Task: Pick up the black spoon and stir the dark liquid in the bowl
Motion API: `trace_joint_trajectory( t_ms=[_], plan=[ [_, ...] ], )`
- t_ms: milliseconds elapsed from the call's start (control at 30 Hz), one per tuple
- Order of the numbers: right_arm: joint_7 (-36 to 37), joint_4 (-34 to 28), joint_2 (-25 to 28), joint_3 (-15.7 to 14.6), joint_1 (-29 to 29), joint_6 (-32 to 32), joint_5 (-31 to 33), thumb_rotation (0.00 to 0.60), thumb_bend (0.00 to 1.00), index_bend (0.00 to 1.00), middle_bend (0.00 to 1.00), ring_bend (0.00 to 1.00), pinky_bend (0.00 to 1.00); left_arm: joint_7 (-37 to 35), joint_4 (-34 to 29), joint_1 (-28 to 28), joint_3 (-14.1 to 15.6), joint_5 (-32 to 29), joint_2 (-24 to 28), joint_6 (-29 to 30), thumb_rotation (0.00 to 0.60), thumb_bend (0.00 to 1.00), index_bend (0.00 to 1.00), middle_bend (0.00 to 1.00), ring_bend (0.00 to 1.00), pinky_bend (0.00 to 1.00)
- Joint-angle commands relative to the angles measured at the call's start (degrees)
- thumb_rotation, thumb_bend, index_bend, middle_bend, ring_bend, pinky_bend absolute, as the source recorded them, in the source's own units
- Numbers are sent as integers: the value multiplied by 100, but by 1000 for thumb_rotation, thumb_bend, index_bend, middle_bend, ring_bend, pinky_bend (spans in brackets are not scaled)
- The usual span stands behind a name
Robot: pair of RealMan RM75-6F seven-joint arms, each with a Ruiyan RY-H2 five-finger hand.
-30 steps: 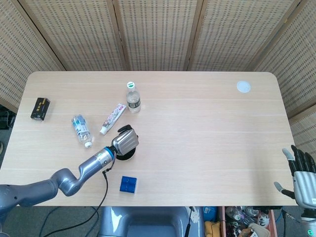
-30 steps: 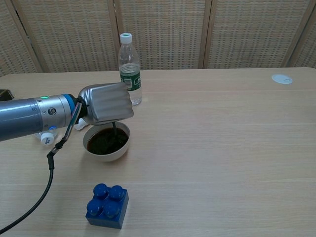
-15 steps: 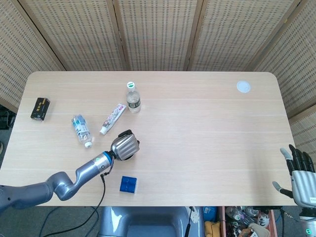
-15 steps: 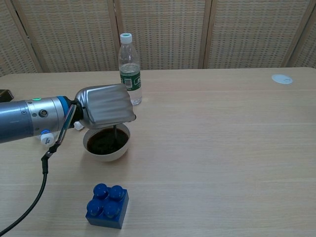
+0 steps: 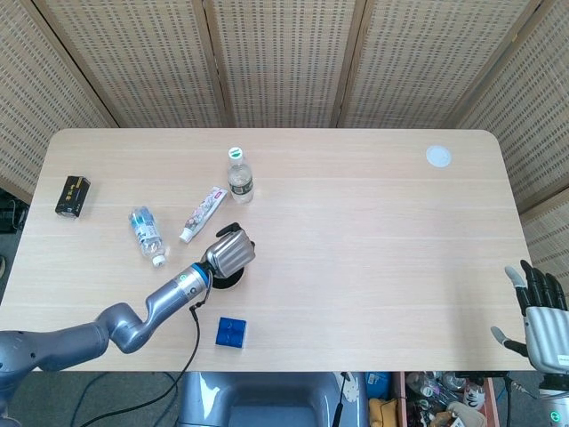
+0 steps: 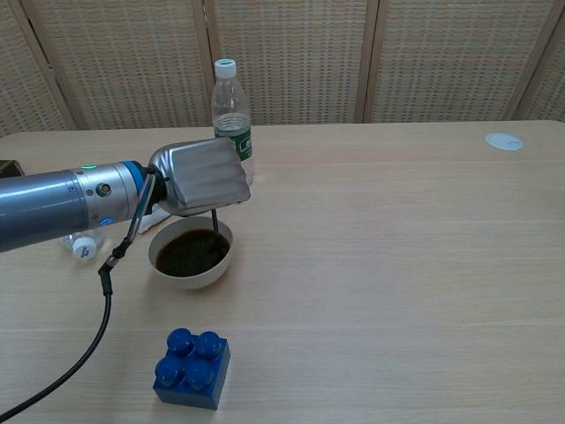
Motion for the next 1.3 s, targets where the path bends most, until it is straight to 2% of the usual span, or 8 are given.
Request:
trace_joint_trajectory(
  t_ms=[33,300,600,1033,1300],
  plan=[
    [-4,0,-1,0,9,-11,-8,600,145,91,51,0,0,-46,-73,76,87,0,101,57,600,520,642,843,787,757],
    [-2,-5,-21,5,58,-62,-41,600,146,91,50,0,0,-205,-523,289,311,50,455,254,600,521,642,843,787,757],
    [13,6,-27,5,54,-59,-31,600,146,91,50,0,0,-224,-985,325,380,119,601,354,600,520,643,844,787,757],
    [12,4,-5,-7,4,-24,6,600,146,91,50,0,0,-9,-564,96,52,-199,255,219,600,521,643,843,787,757],
    [-9,-18,-3,1,26,-42,-7,600,146,91,50,0,0,13,-550,170,169,-241,395,259,600,520,643,843,787,757]
  ],
)
